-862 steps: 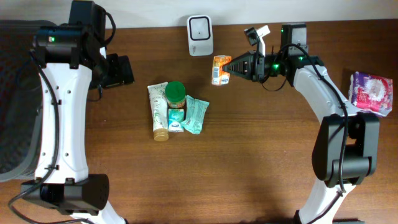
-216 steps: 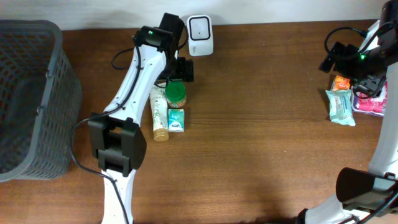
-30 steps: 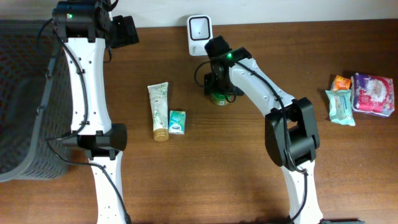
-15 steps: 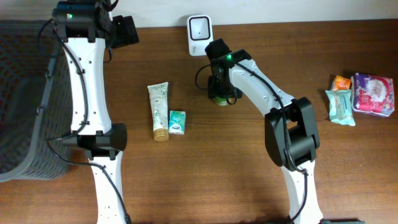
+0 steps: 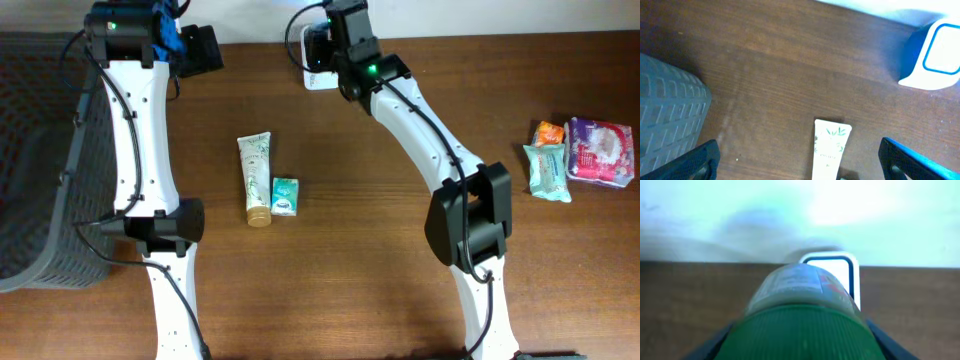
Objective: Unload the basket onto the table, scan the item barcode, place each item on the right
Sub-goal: 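Hold the jar up in front of the barcode scanner, then carry the jar right and place it beside the packages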
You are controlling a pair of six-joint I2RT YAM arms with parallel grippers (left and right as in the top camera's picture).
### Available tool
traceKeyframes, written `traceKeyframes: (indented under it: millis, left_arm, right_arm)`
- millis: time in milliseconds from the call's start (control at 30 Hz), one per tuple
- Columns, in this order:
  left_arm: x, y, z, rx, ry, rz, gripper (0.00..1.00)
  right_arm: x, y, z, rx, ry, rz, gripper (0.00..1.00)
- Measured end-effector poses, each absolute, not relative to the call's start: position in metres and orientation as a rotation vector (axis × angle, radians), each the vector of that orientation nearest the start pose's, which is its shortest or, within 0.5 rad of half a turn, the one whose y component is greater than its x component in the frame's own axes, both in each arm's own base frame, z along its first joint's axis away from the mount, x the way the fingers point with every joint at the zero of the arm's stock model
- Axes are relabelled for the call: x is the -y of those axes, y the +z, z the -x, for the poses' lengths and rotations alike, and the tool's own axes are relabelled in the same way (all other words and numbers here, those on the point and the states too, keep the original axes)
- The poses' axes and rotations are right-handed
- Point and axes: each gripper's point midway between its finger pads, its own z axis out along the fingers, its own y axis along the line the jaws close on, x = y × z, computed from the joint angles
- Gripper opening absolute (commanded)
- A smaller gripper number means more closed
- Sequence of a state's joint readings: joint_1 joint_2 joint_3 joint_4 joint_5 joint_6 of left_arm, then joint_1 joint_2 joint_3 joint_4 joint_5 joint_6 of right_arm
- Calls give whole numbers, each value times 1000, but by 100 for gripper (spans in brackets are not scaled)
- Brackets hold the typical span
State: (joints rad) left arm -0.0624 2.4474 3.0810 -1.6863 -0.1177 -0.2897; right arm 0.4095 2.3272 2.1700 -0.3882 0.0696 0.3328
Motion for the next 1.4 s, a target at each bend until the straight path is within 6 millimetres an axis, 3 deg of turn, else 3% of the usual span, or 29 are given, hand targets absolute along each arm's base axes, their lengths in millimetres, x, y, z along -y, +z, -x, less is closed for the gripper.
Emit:
traceKeyframes:
  millis: [133, 167, 300, 367, 633, 767, 833, 867, 900, 933, 967, 1033, 1100, 1167, 1267, 1333, 1400]
  left_arm:
    - [11, 263, -506, -2594, 32, 333, 99]
    - [11, 263, -506, -2594, 32, 333, 99]
    - [11, 263, -506, -2592, 31, 333, 99]
    - [11, 263, -506, -2593, 31, 333, 99]
    - [11, 263, -506, -2593, 31, 333, 99]
    - [11, 263, -506, -2593, 32, 333, 99]
    - [11, 263, -506, -2591, 31, 333, 99]
    - [11, 263, -506, -2594, 32, 332, 99]
    - [11, 262, -505, -2596, 33, 333, 99]
    - [11, 263, -506, -2593, 32, 332, 99]
    - [11, 263, -506, -2593, 32, 332, 99]
    - [11, 263, -506, -2591, 32, 332, 99]
    - [11, 263, -506, -2592, 32, 332, 99]
    - [11, 263, -506, -2593, 31, 332, 99]
    - [11, 263, -506, -2593, 31, 333, 99]
    - [11, 263, -506, -2593, 31, 333, 99]
    - [11, 263, -506, -2592, 31, 333, 99]
  right_arm:
    - [-249, 265, -646, -1820, 375, -45, 51]
    - [-249, 272, -652, -1764, 380, -61, 51]
    - [-255, 216, -674, -1744, 367, -79, 51]
    - [-257, 203, -680, -1725, 372, -82, 54]
    - [-248, 185, -680, -1781, 306, -112, 54]
    - [-220, 182, -673, -1863, 177, -170, 50]
    - [-191, 199, -654, -1973, 106, -179, 50]
    - [-171, 218, -647, -1992, 81, -199, 50]
    - [-142, 230, -634, -2044, 35, -226, 50]
    - [-104, 251, -625, -2053, -9, -279, 51]
    - [-59, 256, -611, -2106, -78, -341, 51]
    - [4, 227, -583, -2277, -147, -436, 51]
    - [71, 194, -553, -2420, -100, -616, 51]
    - [114, 177, -532, -2476, -17, -754, 51]
    - [159, 164, -514, -2482, 23, -895, 55]
    - [174, 156, -513, -2474, 25, -932, 55]
    - [179, 128, -520, -2501, 28, -948, 55]
